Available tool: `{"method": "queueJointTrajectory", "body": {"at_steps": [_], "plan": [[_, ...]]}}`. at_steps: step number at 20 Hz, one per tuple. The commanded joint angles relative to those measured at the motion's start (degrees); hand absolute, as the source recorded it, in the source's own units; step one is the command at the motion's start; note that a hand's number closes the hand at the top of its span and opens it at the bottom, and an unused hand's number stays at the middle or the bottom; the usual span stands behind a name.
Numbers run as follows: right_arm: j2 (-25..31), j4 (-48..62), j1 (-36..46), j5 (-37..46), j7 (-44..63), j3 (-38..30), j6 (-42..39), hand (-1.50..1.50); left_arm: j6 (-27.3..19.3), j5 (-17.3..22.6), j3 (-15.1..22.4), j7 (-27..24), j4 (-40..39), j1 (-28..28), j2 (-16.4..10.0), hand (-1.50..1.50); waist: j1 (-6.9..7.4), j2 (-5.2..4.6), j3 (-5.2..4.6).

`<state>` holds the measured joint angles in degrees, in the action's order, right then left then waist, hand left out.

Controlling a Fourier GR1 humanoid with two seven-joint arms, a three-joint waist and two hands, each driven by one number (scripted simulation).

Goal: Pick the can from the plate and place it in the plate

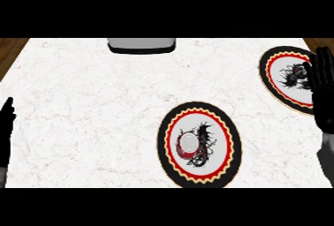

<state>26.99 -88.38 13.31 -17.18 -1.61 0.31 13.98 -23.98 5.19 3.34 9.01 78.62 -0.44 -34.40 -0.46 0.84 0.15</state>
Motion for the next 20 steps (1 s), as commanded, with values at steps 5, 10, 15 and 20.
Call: {"method": "queueJointTrajectory", "body": {"at_steps": [5,10,15,20], "plan": [[-7.2,-6.57,-1.91,-1.5,0.93,8.65,-4.34,1.5,8.74,6.32,3.13,-3.53,4.82,-4.36,7.08,0.0,0.18,-0.72,-0.23],[-10.39,-4.24,-10.08,11.4,-7.17,6.45,13.23,-1.5,9.91,8.89,4.7,-2.53,3.76,-5.2,10.97,0.0,-2.92,-0.71,-0.08],[-15.3,-3.63,-20.83,18.43,-19.03,18.61,10.76,-1.5,12.68,9.07,4.53,-1.62,4.12,-6.96,11.61,0.0,0.09,-0.8,-0.13],[-7.3,-9.53,-23.8,29.14,-9.45,24.24,10.65,-1.5,14.19,9.21,3.1,-2.65,0.72,-8.83,12.05,0.0,-0.11,-0.75,-0.21]]}}
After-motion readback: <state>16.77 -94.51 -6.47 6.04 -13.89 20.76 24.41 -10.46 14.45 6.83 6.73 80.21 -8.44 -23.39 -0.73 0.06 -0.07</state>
